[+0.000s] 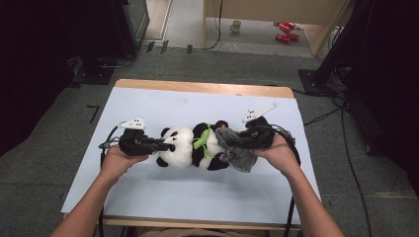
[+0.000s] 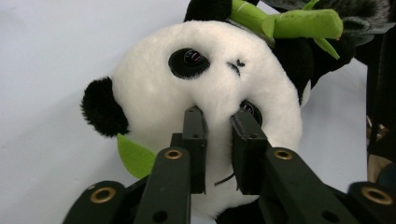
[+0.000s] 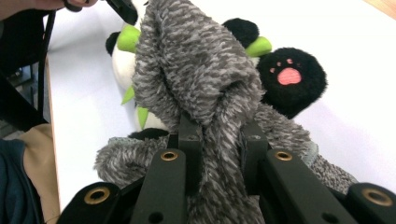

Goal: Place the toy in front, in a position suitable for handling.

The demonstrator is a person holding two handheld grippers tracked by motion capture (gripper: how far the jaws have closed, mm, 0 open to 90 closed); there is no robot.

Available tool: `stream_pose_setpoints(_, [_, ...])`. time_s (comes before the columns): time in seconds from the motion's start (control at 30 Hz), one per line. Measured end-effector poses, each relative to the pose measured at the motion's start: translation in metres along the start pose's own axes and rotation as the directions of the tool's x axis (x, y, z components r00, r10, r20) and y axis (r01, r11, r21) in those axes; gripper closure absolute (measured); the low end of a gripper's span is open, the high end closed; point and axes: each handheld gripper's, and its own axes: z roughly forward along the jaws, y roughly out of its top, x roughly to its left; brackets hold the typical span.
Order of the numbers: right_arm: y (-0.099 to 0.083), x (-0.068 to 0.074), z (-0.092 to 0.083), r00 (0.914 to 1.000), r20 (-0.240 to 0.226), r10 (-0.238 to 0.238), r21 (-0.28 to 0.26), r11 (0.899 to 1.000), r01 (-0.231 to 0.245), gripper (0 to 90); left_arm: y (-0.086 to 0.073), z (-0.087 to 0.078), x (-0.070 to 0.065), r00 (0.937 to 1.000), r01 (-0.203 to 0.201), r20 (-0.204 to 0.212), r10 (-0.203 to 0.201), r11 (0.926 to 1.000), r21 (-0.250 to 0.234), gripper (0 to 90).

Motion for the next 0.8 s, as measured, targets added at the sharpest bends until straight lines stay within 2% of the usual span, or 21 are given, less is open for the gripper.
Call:
stream_pose_setpoints(0.17, [0.000, 0.003, 0.004, 0.9999, 0.002, -0.010, 0.006, 1.000, 0.010, 77.3, -0.005, -0.008, -0.005, 0.9951, -0.094, -0.030, 0.094, 0.9956, 0.004, 65.9])
stream_pose_setpoints(0.27, [-0.001, 0.004, 0.001, 1.0000, -0.002, -0.007, -0.010, 1.000, 0.007, 77.3, -0.006, -0.016, -0.008, 0.9913, -0.128, -0.036, 0.127, 0.9908, -0.043, 59.4])
stream_pose_setpoints(0.3, [0.000, 0.004, 0.000, 1.0000, -0.003, -0.008, -0.014, 1.000, 0.008, 77.3, -0.007, -0.020, -0.008, 0.9899, -0.140, -0.032, 0.138, 0.9884, -0.059, 57.3])
stream_pose_setpoints(0.33, [0.000, 0.005, -0.001, 0.9999, -0.007, -0.009, -0.025, 1.000, 0.009, 77.3, -0.007, -0.023, -0.009, 0.9885, -0.151, -0.011, 0.151, 0.9858, -0.073, 56.4])
stream_pose_setpoints(0.43, [0.002, 0.010, -0.006, 0.9999, -0.011, -0.011, -0.042, 0.999, 0.011, 77.3, -0.012, -0.025, -0.017, 0.9781, -0.206, 0.015, 0.207, 0.9760, -0.072, 50.1])
stream_pose_setpoints(0.47, [0.003, 0.012, -0.006, 0.9998, -0.012, -0.017, -0.045, 0.999, 0.017, 77.3, -0.014, -0.023, -0.021, 0.9729, -0.227, 0.030, 0.229, 0.9718, -0.063, 49.5])
stream_pose_setpoints(0.53, [0.004, 0.016, -0.006, 0.9996, -0.016, -0.024, -0.047, 0.999, 0.024, 77.3, -0.018, -0.019, -0.025, 0.9659, -0.252, 0.044, 0.255, 0.9659, -0.058, 47.4])
stream_pose_setpoints(0.63, [0.007, 0.020, -0.004, 0.9992, -0.023, -0.034, -0.046, 0.998, 0.033, 77.3, -0.022, -0.009, -0.025, 0.9645, -0.254, 0.065, 0.256, 0.9667, -0.028, 44.4])
stream_pose_setpoints(0.7, [0.008, 0.021, -0.002, 0.9990, -0.031, -0.032, -0.051, 0.998, 0.031, 77.3, -0.025, -0.004, -0.023, 0.9674, -0.243, 0.069, 0.244, 0.9698, -0.024, 41.4])
stream_pose_setpoints(0.8, [0.010, 0.024, 0.001, 0.9983, -0.044, -0.039, -0.052, 0.998, 0.036, 77.2, -0.024, 0.000, -0.021, 0.9723, -0.229, 0.040, 0.230, 0.9727, -0.039, 36.3])
